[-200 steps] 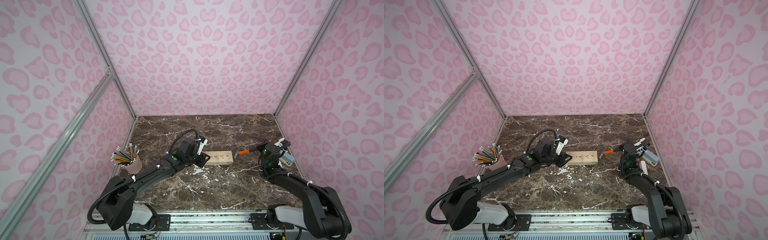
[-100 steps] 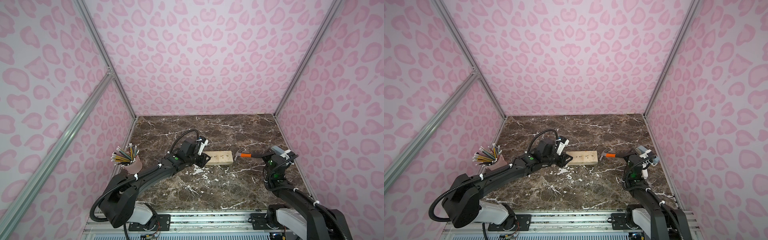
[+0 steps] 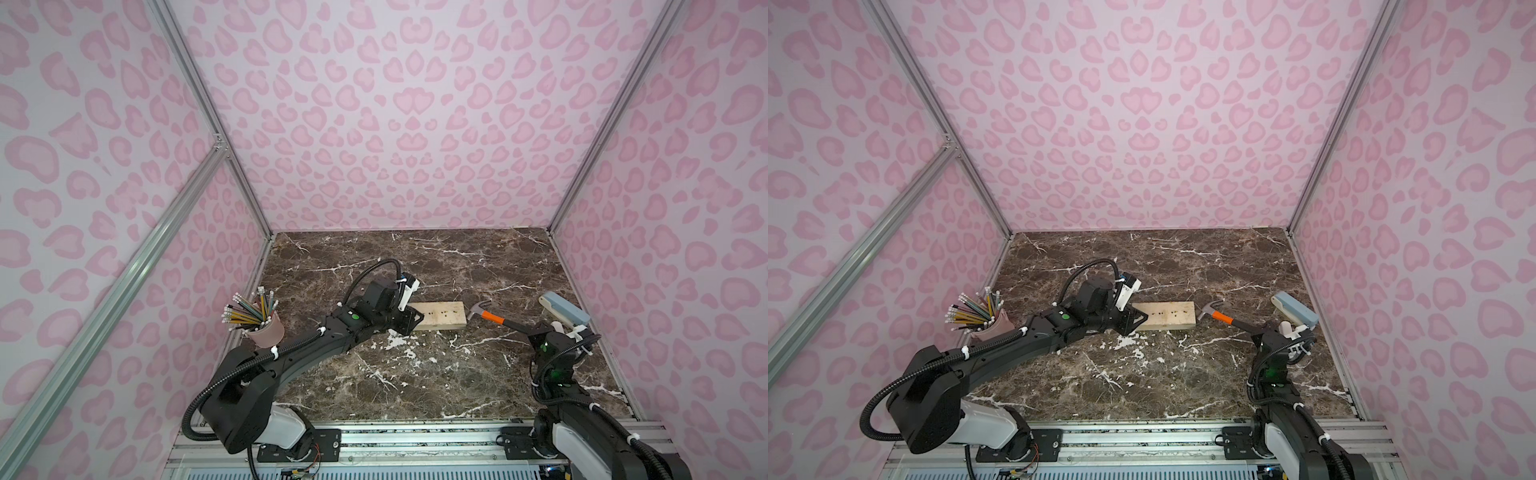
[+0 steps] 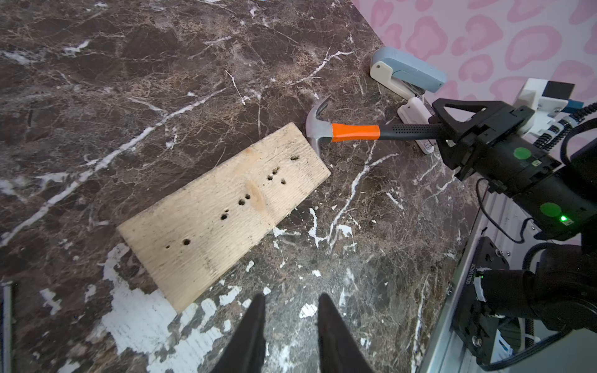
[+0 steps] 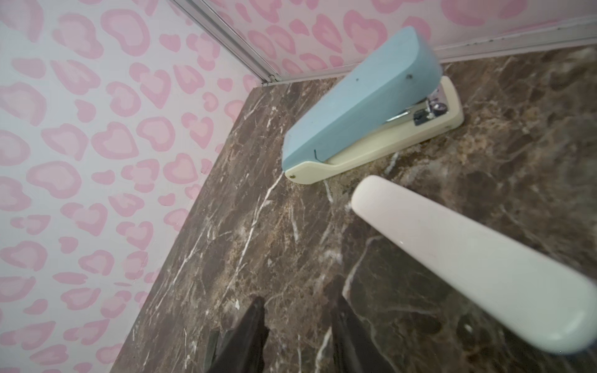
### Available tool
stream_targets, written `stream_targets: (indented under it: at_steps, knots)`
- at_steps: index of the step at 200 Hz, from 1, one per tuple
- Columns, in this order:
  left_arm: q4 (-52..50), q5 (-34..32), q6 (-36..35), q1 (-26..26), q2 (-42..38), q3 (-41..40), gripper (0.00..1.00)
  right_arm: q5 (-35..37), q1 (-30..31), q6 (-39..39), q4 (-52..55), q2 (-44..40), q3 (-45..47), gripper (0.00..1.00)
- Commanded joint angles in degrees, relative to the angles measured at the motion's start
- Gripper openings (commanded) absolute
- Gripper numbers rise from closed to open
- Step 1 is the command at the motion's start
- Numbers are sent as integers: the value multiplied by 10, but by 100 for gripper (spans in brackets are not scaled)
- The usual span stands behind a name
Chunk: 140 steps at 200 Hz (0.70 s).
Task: Use a claw hammer to pull out a nail
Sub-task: Place the hammer at the center of the board.
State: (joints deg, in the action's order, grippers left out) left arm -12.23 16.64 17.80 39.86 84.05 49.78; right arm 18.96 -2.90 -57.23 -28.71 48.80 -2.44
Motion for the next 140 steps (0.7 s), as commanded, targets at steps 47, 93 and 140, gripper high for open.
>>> stream_targets:
  at_steps: [47, 93, 140]
  knots:
    - [33, -2, -2, 1, 1, 0, 31, 30, -2, -9, 44, 13, -7, 42]
    - [36, -21, -2, 1, -1, -2, 31, 52, -2, -4, 125, 55, -61, 61]
    - [40, -55, 0, 0, -1, -4, 31, 96, -2, -42, 298, 136, -171, 79]
